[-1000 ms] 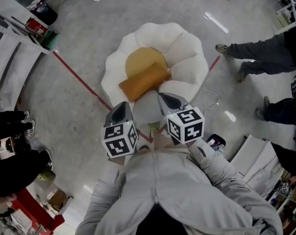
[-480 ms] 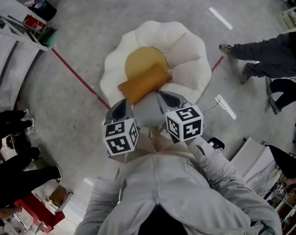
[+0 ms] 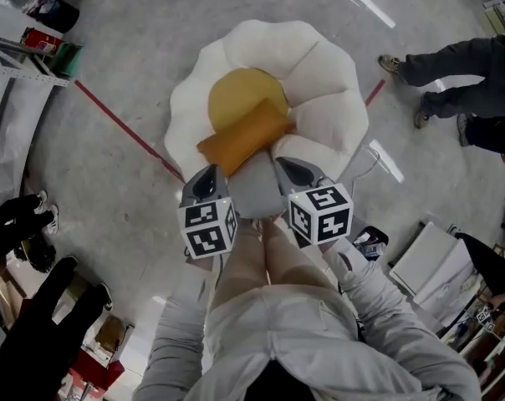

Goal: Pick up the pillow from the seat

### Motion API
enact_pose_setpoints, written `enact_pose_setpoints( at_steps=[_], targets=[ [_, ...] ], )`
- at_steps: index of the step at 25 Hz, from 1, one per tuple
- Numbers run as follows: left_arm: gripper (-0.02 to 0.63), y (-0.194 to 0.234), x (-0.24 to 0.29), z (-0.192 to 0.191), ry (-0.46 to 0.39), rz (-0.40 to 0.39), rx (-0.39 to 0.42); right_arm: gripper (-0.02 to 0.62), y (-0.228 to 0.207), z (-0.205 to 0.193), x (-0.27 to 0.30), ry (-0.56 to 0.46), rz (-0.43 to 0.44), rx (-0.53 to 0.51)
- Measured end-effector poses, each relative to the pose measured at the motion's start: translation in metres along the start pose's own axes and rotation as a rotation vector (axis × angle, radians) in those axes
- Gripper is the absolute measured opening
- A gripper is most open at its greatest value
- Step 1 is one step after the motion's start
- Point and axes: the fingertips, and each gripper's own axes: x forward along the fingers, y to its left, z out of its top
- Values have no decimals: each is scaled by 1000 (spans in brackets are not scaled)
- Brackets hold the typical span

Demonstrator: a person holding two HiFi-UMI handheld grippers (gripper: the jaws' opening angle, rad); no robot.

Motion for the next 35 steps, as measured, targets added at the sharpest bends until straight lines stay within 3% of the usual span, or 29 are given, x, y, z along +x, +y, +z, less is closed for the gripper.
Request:
enact_pose_setpoints(
  at_steps=[8, 9, 10, 13, 19, 35],
  targets=[
    [3, 17, 67, -27, 99, -68, 114, -2, -22, -27, 37, 12, -53, 87],
    [33, 16, 78, -31, 122, -101, 128, -2, -24, -29, 43, 9, -57, 93],
    [173, 15, 89, -37, 154, -135, 141, -2, -25, -32, 49, 6, -61, 101],
    [289, 15, 122, -56, 248, -192, 203, -2, -29, -41, 64, 0, -69, 141],
    [338, 20, 188, -86, 363, -254, 340, -2, -47, -64, 102, 2, -99, 189],
    [530, 16, 323, -156, 571, -419, 580, -2, -91, -121, 172, 29, -130, 309]
  ],
)
